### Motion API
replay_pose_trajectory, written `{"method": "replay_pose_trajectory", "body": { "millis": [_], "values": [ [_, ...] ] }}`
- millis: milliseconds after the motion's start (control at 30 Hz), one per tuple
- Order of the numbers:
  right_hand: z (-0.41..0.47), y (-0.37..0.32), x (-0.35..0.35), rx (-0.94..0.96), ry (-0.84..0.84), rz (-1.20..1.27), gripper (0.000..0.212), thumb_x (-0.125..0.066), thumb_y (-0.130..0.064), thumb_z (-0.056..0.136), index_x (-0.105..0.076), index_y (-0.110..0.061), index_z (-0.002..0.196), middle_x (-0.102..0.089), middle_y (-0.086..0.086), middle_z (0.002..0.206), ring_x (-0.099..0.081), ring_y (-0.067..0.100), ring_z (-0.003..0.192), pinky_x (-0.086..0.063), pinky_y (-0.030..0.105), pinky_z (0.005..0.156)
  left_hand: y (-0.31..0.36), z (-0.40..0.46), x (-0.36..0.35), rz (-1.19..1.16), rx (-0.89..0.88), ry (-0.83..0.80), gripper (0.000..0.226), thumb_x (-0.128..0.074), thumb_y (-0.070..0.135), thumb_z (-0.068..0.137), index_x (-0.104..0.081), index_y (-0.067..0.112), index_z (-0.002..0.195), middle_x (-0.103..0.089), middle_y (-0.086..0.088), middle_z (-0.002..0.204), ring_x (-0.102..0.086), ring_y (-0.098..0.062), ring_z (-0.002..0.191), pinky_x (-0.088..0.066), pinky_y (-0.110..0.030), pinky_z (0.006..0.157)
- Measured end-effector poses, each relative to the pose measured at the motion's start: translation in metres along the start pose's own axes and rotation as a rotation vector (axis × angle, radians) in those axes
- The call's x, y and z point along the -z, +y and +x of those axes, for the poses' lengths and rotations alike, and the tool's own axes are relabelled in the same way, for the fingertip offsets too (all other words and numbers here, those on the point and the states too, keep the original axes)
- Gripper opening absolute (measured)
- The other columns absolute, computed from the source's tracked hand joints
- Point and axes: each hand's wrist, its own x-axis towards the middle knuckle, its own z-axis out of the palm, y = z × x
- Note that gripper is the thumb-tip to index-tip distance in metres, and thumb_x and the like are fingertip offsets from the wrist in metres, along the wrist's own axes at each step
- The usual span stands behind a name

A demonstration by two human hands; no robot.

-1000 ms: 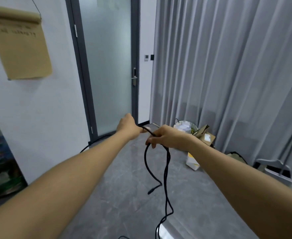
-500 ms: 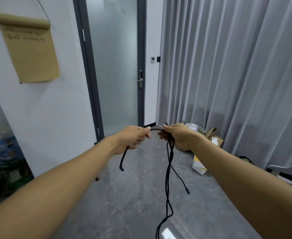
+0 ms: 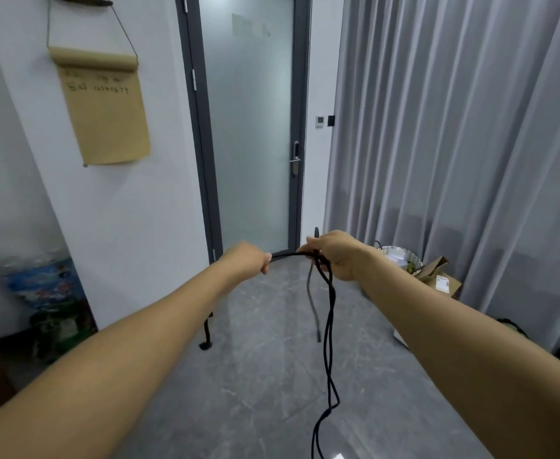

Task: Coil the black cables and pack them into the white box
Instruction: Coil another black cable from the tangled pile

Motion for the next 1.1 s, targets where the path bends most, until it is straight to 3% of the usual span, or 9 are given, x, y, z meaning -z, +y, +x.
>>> {"method": "replay_pose_trajectory", "body": {
  "millis": [167, 300, 367, 500, 633, 767, 867, 967, 1100],
  "values": [
    [0.003, 0.002, 0.000, 0.120, 0.092, -0.078, 0.030, -0.050, -0.022, 0.097, -0.069, -0.003, 0.084, -0.065, -0.002, 0.067, -0.055, 0.008, 0.065, -0.043, 0.024, 0.084, 0.001, 0.004, 0.005, 0.042, 0.059, 0.027, 0.039, -0.047, 0.020, 0.097, -0.046, 0.013, 0.058, -0.041, -0.004, 0.076, -0.041, -0.020, 0.062, -0.029, -0.023, 0.049],
    [0.009, 0.004, 0.004, 0.098, 0.233, 0.008, 0.030, -0.046, -0.017, 0.098, -0.063, -0.006, 0.075, -0.057, -0.001, 0.062, -0.048, 0.008, 0.053, -0.037, 0.013, 0.044, -0.015, 0.006, 0.018, 0.113, 0.006, 0.084, 0.038, -0.049, 0.016, 0.093, -0.052, 0.014, 0.055, -0.057, -0.009, 0.086, -0.053, -0.025, 0.075, -0.040, -0.027, 0.064],
    [0.008, 0.007, 0.017, 0.065, 0.268, -0.072, 0.031, -0.045, -0.017, 0.098, -0.061, -0.007, 0.073, -0.054, -0.002, 0.062, -0.044, 0.011, 0.054, -0.036, 0.019, 0.047, -0.030, 0.006, 0.027, 0.160, -0.001, 0.105, 0.033, -0.051, 0.016, 0.090, -0.057, 0.014, 0.058, -0.062, -0.012, 0.100, -0.058, -0.028, 0.088, -0.043, -0.031, 0.072],
    [0.006, 0.015, 0.041, 0.116, 0.235, -0.630, 0.033, -0.046, -0.025, 0.098, -0.065, -0.008, 0.078, -0.060, 0.006, 0.079, -0.050, 0.017, 0.064, -0.043, 0.027, 0.060, -0.051, 0.002, 0.043, 0.078, -0.140, 0.038, 0.037, -0.050, 0.032, 0.096, -0.066, 0.014, 0.068, -0.066, -0.013, 0.108, -0.059, -0.028, 0.101, -0.043, -0.033, 0.083],
    [0.000, 0.013, 0.029, 0.249, 0.118, -0.818, 0.022, -0.059, -0.021, 0.092, -0.069, -0.002, 0.093, -0.061, 0.006, 0.078, -0.053, 0.012, 0.055, -0.048, 0.023, 0.055, -0.039, -0.008, 0.046, 0.013, -0.380, -0.050, 0.035, -0.050, 0.046, 0.093, -0.070, 0.029, 0.070, -0.068, -0.010, 0.099, -0.057, -0.034, 0.089, -0.045, -0.043, 0.091],
    [-0.013, 0.005, 0.000, 0.334, -0.154, -0.907, 0.018, -0.065, -0.003, 0.082, -0.069, -0.007, 0.098, -0.065, 0.002, 0.086, -0.061, 0.014, 0.074, -0.055, 0.027, 0.075, -0.015, -0.014, 0.041, -0.073, -0.510, 0.005, 0.032, -0.049, 0.039, 0.096, -0.068, 0.022, 0.075, -0.045, -0.008, 0.068, -0.042, -0.015, 0.062, -0.038, -0.020, 0.065],
    [-0.021, 0.006, -0.011, 0.273, -0.331, -0.675, 0.023, -0.055, 0.003, 0.082, -0.068, -0.009, 0.097, -0.063, 0.001, 0.082, -0.057, 0.010, 0.071, -0.048, 0.016, 0.062, -0.008, -0.010, 0.038, -0.098, -0.542, 0.104, 0.032, -0.048, 0.033, 0.097, -0.064, 0.016, 0.075, -0.033, 0.003, 0.056, -0.033, -0.005, 0.048, -0.031, -0.015, 0.052],
    [-0.025, 0.010, -0.012, 0.208, -0.406, -0.381, 0.008, -0.059, -0.007, 0.088, -0.065, -0.003, 0.092, -0.065, 0.005, 0.085, -0.062, 0.014, 0.079, -0.054, 0.024, 0.079, -0.012, 0.003, 0.030, -0.088, -0.459, 0.206, 0.035, -0.047, 0.040, 0.096, -0.061, 0.021, 0.071, -0.039, 0.002, 0.056, -0.039, -0.015, 0.055, -0.036, -0.029, 0.061],
    [-0.025, 0.014, -0.009, 0.176, -0.438, -0.336, 0.014, -0.065, -0.017, 0.087, -0.065, -0.006, 0.078, -0.067, 0.004, 0.076, -0.065, 0.015, 0.072, -0.055, 0.027, 0.082, -0.019, 0.016, 0.007, -0.041, -0.294, 0.217, 0.038, -0.044, 0.047, 0.095, -0.062, 0.020, 0.076, -0.050, -0.002, 0.067, -0.048, -0.020, 0.067, -0.043, -0.034, 0.070]
  ]
}}
